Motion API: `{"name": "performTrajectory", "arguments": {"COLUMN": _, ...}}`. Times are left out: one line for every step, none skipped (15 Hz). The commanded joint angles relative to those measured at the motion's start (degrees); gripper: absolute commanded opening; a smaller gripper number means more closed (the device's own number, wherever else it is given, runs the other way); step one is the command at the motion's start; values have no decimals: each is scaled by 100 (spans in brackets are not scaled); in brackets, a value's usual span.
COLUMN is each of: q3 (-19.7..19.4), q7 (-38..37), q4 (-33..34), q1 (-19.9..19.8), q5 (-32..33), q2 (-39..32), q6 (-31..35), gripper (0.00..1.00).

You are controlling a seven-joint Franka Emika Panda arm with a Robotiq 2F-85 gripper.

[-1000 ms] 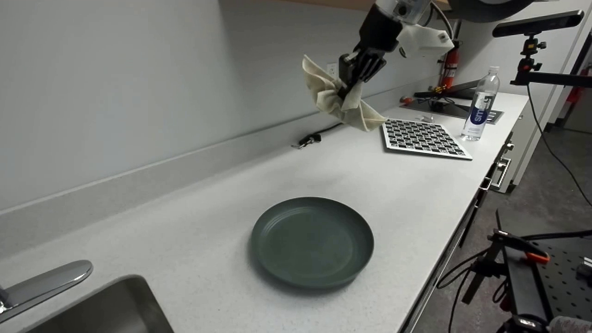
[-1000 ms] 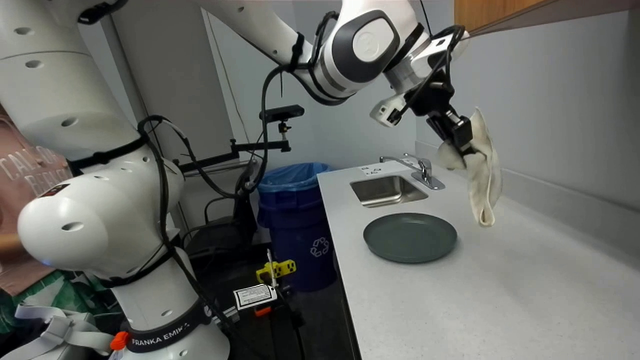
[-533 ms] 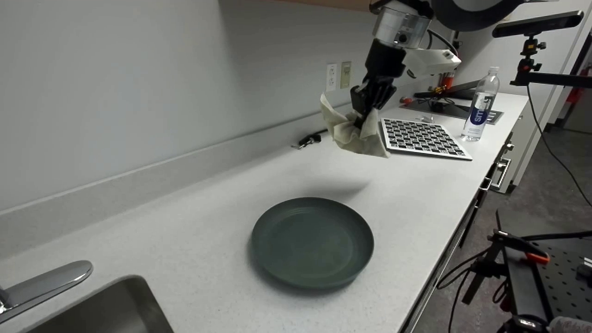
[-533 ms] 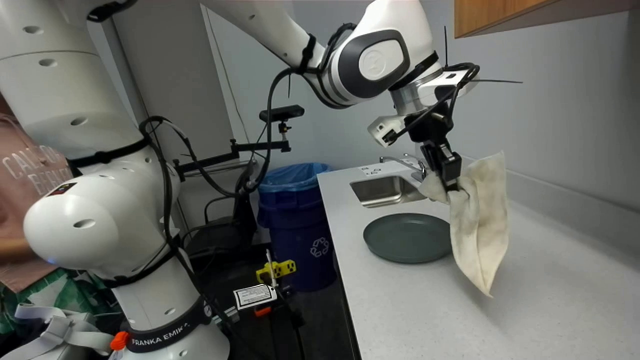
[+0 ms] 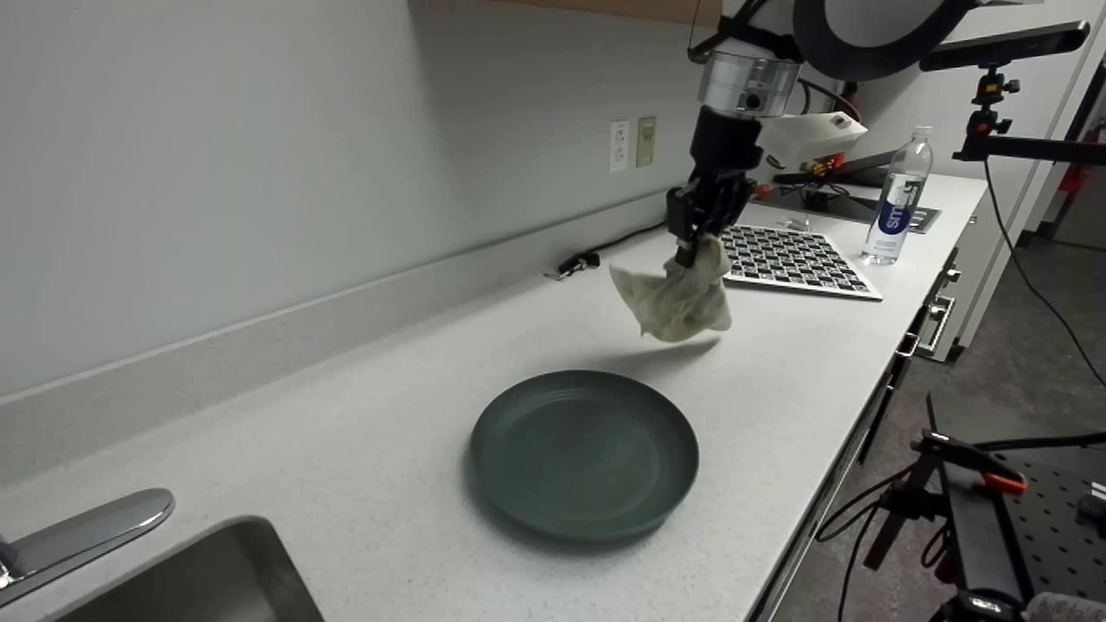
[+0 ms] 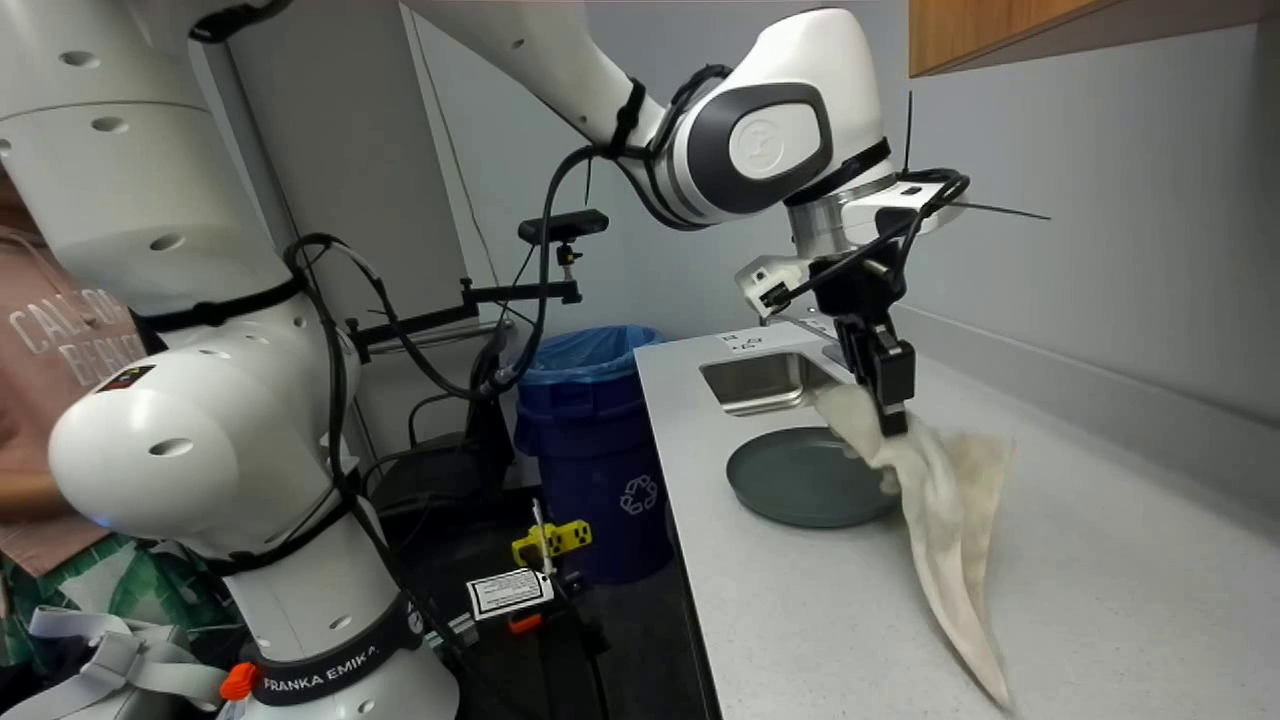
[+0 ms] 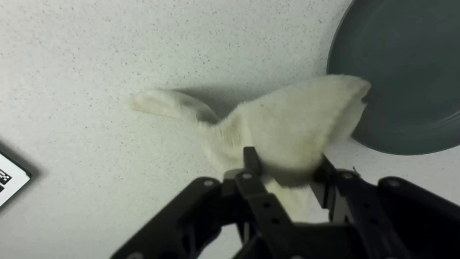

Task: Pick the cloth and move it to the right on the counter

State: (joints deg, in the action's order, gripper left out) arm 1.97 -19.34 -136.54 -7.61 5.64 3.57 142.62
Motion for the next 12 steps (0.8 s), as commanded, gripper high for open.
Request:
{"name": "performTrajectory", "arguments": {"q3": -113, "q7": -18, "q4": 108, "q1": 192, "q5": -12, "q2": -72, "q6": -171, "gripper": 71}}
{"name": "performTrajectory", "arguments": {"q3": -106, "q7": -55, "q4": 76, "q1": 211, "q5": -10, "q2": -62, "q6": -144, "gripper": 80}}
{"name": "performTrajectory", "arguments": {"q3": -100, "q7": -71, "q4": 38, "q1": 235, "q5": -27, "q2": -44, "q6": -105, "gripper": 86}}
{"name": "performTrajectory", "arguments": {"q3": -90, "q7": -112, "q4": -16, "q1": 260, "q5": -27, "q2": -9, "q6": -43, "gripper": 93}}
{"name": "performTrajectory", "arguments": {"q3": -81, "q7": -137, "q4": -61, "q1": 287, "q5": -37, "q2": 25, "q6": 3, "gripper": 99}}
{"name": "performTrajectory", "arguments": {"q3": -68, "q7": -177, "q4": -115, "q1": 316, "q5": -27, "q2": 75, "q6": 57, "gripper": 100}}
{"name": "performTrajectory", "arguments": {"q3": -50, "q7": -239, "q4": -176, "q1": 347, "q5": 11, "q2": 131, "q6": 126, "gripper": 100}}
{"name": "performTrajectory", "arguments": {"q3": -28, "q7": -322, "q4": -242, "q1": 383, "q5": 71, "q2": 216, "q6": 184, "gripper": 100}}
{"name": "performTrajectory", "arguments": {"q3": -6, "q7": -404, "q4": -287, "q1": 410, "q5": 152, "q2": 288, "q6": 215, "gripper": 100}}
{"name": "performTrajectory", "arguments": {"q3": 30, "q7": -500, "q4": -351, "q1": 441, "q5": 256, "q2": 403, "q6": 257, "gripper": 100}}
{"name": "performTrajectory", "arguments": {"q3": 71, "q7": -597, "q4": -405, "q1": 461, "q5": 351, "q2": 507, "q6": 288, "gripper": 100}}
{"name": "performTrajectory", "arguments": {"q3": 111, "q7": -662, "q4": -464, "q1": 483, "q5": 410, "q2": 617, "q6": 328, "gripper": 100}}
